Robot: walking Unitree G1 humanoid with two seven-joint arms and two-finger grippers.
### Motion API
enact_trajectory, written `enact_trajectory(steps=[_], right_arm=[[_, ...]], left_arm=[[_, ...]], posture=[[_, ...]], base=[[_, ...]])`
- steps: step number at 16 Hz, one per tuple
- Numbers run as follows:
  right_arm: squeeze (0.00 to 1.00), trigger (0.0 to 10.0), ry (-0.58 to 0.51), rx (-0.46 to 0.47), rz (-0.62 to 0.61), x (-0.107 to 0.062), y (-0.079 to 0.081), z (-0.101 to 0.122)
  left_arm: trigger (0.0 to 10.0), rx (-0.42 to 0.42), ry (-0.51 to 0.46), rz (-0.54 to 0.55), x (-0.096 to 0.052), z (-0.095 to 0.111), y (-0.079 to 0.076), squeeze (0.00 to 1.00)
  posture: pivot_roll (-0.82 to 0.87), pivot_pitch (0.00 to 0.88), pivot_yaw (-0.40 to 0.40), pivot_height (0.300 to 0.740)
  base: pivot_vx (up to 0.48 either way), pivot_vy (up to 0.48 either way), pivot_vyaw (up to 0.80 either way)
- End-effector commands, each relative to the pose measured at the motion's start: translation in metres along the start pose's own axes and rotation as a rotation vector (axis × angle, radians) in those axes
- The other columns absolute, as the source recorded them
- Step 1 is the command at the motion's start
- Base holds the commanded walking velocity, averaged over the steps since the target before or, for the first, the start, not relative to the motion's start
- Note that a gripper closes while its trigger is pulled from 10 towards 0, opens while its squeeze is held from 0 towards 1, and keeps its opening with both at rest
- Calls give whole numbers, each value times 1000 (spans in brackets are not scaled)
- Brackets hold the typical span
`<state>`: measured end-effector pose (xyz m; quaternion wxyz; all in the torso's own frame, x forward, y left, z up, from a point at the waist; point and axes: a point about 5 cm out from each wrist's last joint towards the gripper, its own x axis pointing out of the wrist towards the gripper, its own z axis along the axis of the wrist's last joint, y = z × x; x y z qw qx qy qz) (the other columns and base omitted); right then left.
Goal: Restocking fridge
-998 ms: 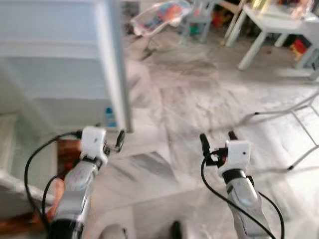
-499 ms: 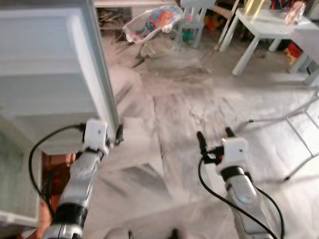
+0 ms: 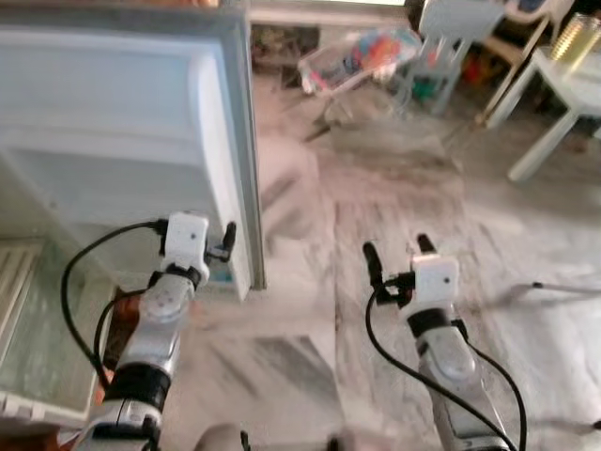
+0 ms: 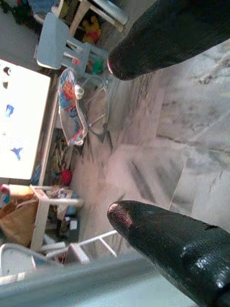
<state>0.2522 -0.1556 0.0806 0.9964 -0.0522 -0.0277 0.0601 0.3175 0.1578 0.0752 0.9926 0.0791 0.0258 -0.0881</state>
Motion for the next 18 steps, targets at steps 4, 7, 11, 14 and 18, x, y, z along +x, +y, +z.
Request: enact_trajectory(steps=[4,7,11,14,18], right_arm=[[0,10000,5,-3,-43,-3,-13,-1],[0,10000,7,-6,-44,-3,-12,-2],[0,10000,5,-10,-50,-4,-14,-2],[0,10000,11,-12,-55,-5,-15,-4],[0,10000,10,-14,-52,1,-14,0]], left_arm=[[10000,14,-31,-25,19,15,-7,0],[10000,18,-33,-55,27,19,-16,0],[10000,16,-38,-44,27,18,-13,0],[10000,28,6,-44,2,-7,-5,0],[10000,18,-13,-1,-35,-11,4,0]], posture=[[-1,90,-49,740],[-3,88,-48,740],[-10,85,-44,740],[8,99,-49,740],[74,140,-57,740]], base=[[480,0,0],[480,0,0],[480,0,0],[140,0,0],[0,0,-305]])
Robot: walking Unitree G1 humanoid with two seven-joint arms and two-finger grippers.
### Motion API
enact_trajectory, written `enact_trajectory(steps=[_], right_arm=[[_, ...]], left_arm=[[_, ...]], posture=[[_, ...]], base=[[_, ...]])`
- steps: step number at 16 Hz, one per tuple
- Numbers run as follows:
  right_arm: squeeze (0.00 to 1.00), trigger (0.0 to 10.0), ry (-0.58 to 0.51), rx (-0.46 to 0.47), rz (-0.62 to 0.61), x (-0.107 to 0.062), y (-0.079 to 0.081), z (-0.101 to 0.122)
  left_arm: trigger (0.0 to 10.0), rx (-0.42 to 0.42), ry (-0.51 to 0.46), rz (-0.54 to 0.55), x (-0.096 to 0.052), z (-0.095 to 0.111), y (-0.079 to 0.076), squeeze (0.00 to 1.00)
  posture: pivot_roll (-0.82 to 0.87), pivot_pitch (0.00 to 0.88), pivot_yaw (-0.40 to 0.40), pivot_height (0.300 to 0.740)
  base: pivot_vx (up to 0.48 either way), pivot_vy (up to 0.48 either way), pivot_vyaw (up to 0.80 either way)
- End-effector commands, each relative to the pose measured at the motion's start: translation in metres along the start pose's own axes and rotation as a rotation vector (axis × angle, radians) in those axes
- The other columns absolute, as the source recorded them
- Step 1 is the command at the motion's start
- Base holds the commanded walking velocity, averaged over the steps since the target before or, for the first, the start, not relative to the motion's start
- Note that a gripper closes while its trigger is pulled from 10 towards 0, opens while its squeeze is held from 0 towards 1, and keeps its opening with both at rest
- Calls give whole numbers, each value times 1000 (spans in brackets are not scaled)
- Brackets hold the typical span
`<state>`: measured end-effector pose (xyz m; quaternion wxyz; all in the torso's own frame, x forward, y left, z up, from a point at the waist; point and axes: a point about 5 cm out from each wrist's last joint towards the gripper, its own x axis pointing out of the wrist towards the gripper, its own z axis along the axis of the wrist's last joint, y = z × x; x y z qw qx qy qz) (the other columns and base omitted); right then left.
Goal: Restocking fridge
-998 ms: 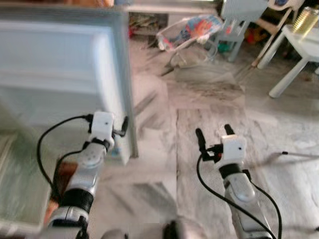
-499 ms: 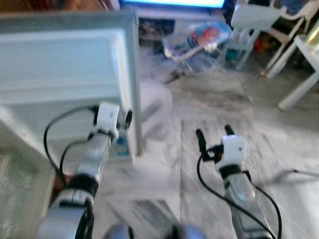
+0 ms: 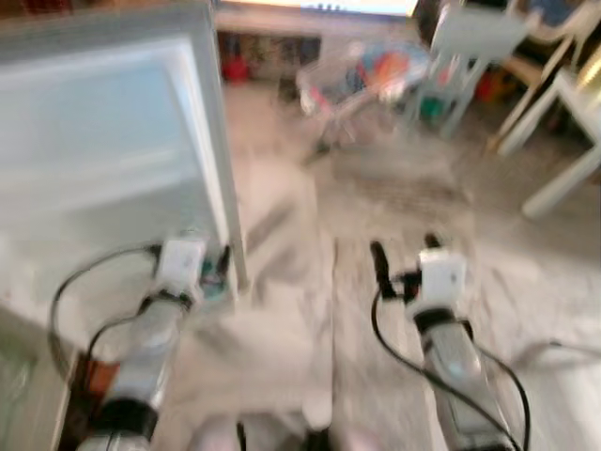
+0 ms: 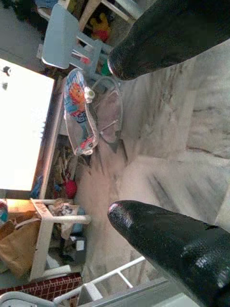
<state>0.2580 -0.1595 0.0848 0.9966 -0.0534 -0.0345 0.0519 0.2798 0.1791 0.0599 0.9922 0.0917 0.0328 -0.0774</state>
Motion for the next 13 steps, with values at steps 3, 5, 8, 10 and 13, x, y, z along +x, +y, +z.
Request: enact_trajectory(steps=[3,5,8,10,13], right_arm=[[0,10000,15,-18,-25,-2,-8,-1],[0,10000,15,-17,-25,-1,-8,-1],[0,10000,16,-23,-42,0,-9,-2],[0,10000,20,-26,-54,-1,-10,-4],[0,10000,22,-17,-63,-2,-7,-6]], left_arm=[[10000,-22,9,24,-22,-1,1,0],[10000,-25,37,28,-31,-6,4,0],[10000,-50,38,-17,-37,-1,-1,0],[10000,-71,14,-27,-31,8,-7,0],[10000,-79,-23,-34,-13,18,-11,0]], posture=[[63,137,-63,740],[60,131,-62,740],[46,105,-59,740],[39,96,-55,740],[36,82,-57,740]], base=[[0,0,-717],[0,0,-800],[0,0,-800],[0,0,-800],[325,0,-800]])
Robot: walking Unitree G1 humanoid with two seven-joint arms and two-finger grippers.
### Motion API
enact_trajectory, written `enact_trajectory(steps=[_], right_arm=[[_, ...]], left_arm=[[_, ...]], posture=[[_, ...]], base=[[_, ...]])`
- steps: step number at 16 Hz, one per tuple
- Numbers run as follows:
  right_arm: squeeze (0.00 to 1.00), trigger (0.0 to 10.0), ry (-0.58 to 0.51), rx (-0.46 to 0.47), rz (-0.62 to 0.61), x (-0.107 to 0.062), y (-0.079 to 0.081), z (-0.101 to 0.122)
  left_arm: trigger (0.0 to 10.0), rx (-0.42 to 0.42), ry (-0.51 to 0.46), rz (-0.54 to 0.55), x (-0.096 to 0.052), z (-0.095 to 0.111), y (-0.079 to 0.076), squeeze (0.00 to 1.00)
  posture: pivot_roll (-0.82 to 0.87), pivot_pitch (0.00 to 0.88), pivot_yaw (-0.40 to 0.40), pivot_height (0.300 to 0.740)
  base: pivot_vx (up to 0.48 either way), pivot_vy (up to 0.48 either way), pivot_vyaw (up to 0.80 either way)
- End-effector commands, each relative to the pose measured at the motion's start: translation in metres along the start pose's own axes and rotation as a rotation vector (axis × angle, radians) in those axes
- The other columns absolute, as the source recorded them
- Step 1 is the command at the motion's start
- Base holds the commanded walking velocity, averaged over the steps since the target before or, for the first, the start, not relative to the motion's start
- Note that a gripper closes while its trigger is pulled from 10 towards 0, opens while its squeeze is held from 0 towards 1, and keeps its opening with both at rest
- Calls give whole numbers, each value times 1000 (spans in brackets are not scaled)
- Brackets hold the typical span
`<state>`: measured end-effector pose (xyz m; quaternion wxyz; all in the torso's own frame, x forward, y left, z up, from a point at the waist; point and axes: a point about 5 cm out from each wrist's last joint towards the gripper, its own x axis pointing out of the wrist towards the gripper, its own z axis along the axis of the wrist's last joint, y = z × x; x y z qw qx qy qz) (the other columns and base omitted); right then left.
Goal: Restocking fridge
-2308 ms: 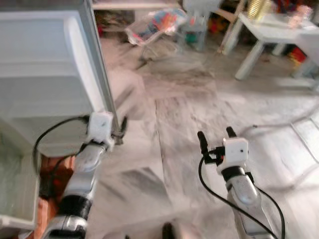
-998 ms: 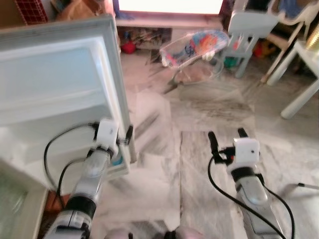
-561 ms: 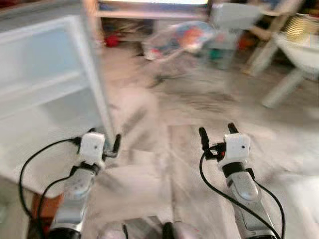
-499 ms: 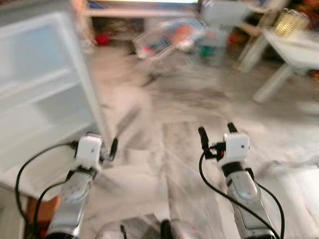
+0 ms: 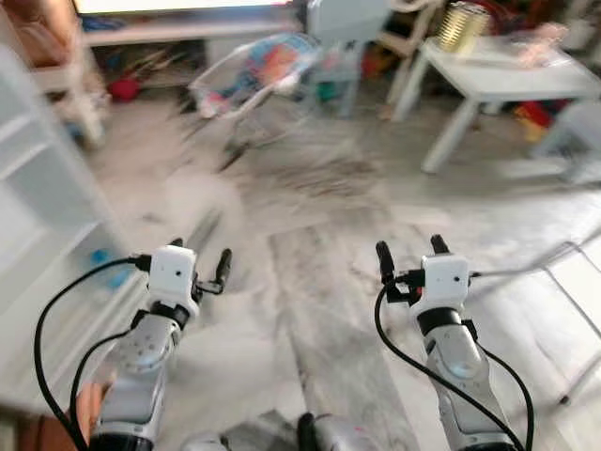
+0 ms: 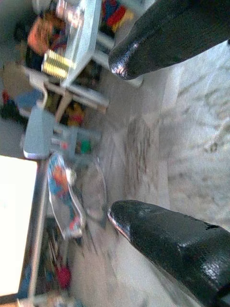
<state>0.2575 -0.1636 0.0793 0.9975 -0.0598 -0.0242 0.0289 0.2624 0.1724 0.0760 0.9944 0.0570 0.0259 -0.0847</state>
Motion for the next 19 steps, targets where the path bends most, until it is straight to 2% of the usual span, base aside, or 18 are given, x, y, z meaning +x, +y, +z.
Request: enact_trajectory(steps=[1,3,8,14,19], right_arm=[[0,10000,-3,-1,-17,0,-3,0],[0,10000,-10,6,-3,0,4,0],[0,10000,-14,7,-10,3,2,0],[0,10000,-53,-3,-6,14,1,10],[0,10000,-77,-16,-10,15,2,16]], left_arm=[[10000,-16,-5,-16,5,3,-5,0],[10000,-20,-26,-36,9,11,-10,0],[10000,-26,-18,-47,10,7,-14,0],[10000,-25,-48,-71,23,17,-20,0],[10000,-34,-22,-57,19,12,-18,0]], posture=[[36,82,-57,740],[39,80,-51,740],[34,76,-52,740],[19,92,-51,740],[13,117,-46,740]], base=[[390,0,-800],[437,0,-800],[449,0,-800],[447,0,-800],[439,0,-800]])
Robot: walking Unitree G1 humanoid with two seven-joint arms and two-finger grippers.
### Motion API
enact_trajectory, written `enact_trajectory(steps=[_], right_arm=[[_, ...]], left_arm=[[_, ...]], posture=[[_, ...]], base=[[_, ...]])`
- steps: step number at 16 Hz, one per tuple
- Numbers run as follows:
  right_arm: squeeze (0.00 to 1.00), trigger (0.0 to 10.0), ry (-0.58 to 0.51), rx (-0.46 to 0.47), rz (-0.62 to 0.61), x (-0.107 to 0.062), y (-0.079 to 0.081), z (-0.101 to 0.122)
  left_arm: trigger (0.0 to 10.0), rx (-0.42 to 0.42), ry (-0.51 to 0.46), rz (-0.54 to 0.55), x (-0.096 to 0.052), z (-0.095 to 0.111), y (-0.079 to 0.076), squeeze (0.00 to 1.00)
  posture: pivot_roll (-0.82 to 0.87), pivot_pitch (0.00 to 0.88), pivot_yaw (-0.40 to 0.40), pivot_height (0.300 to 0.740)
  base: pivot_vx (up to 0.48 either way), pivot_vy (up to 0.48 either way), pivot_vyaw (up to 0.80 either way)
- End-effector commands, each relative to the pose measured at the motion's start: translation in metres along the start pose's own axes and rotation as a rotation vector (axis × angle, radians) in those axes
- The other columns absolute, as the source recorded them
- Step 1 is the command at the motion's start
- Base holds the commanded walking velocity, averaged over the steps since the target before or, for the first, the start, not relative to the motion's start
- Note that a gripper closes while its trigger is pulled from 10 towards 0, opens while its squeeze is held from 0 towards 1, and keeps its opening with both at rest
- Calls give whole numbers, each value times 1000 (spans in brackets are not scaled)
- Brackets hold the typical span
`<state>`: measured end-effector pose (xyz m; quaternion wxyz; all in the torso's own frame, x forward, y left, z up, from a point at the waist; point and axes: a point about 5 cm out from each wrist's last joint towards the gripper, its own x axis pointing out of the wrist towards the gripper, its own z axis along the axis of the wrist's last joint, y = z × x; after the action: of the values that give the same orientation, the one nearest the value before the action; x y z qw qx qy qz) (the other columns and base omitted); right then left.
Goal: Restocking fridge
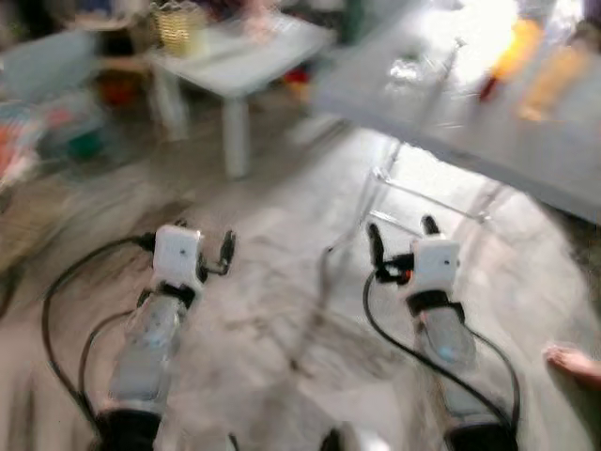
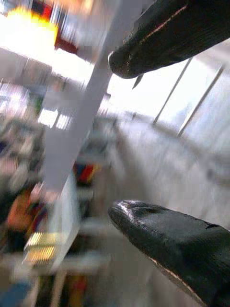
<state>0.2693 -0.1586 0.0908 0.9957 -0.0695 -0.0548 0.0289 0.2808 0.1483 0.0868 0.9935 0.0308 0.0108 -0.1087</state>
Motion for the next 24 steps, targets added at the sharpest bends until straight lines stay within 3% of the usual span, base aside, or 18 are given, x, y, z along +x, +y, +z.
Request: enact_trajectory(steps=[1,11,15,18,20,24], right_arm=[[0,10000,-15,7,-6,2,0,4],[0,10000,-25,-9,-17,0,-6,5],[0,10000,-91,97,-22,-10,-16,24],[0,10000,-116,95,-52,-16,-28,33],[0,10000,-124,49,-12,-12,-28,37],[0,10000,-134,74,-29,-7,-28,41]], left_arm=[[10000,9,17,-13,-2,-3,-1,0],[10000,-7,17,-21,1,-6,-9,0],[10000,-99,53,177,-8,-16,23,0],[10000,-117,30,266,-11,-13,46,0],[10000,-121,5,256,-2,-6,42,0],[10000,-119,-18,217,5,1,31,0]], posture=[[15,115,-46,740],[3,99,-51,740],[-11,75,-39,740],[-17,35,-34,740],[-20,21,-33,740],[-17,23,-25,740]], base=[[435,0,-800],[436,0,-766],[329,0,0],[316,0,0],[379,0,0],[403,0,713]])
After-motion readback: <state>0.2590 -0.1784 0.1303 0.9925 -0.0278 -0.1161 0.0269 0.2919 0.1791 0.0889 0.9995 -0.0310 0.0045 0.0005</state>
